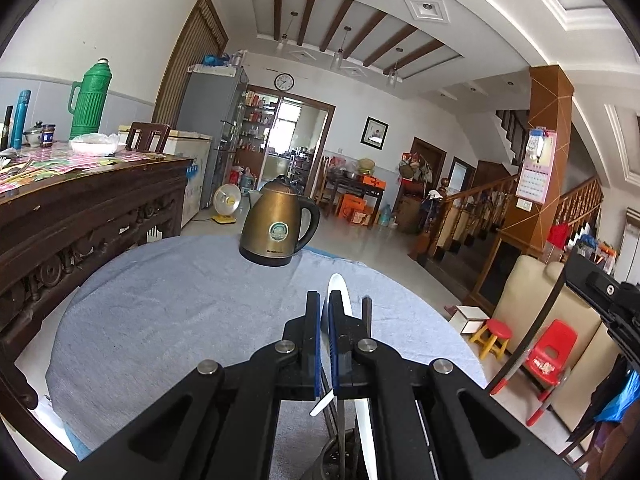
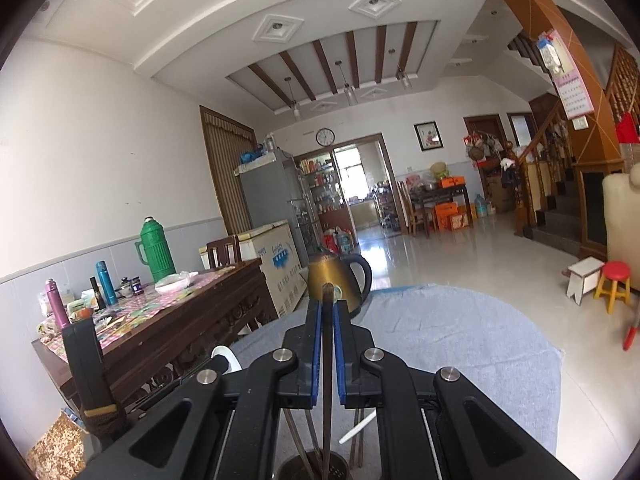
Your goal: Organize utensils
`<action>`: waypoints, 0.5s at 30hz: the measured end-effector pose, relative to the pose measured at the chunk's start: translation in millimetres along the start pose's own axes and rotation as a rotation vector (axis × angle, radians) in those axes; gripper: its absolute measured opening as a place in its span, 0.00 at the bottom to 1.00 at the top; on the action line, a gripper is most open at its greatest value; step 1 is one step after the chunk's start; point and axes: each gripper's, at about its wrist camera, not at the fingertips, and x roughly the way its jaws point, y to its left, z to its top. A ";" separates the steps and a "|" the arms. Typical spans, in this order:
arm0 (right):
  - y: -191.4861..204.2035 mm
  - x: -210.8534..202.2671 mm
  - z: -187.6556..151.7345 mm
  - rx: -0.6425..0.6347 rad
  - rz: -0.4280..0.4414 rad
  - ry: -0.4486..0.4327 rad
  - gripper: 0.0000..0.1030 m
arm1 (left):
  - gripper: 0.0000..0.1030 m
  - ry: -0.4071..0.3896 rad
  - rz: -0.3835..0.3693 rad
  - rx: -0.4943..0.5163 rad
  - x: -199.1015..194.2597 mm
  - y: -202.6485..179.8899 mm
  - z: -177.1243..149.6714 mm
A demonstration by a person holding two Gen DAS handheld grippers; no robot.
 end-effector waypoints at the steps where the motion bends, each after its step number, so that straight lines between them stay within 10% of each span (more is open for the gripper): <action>1: -2.9 0.6 -2.0 0.005 -0.001 0.008 0.07 | 0.03 -0.008 0.003 0.007 0.8 -1.8 -4.1; 15: -17.5 3.0 -11.0 0.021 0.004 0.042 0.07 | 0.03 -0.008 0.051 0.066 5.2 -3.6 -36.2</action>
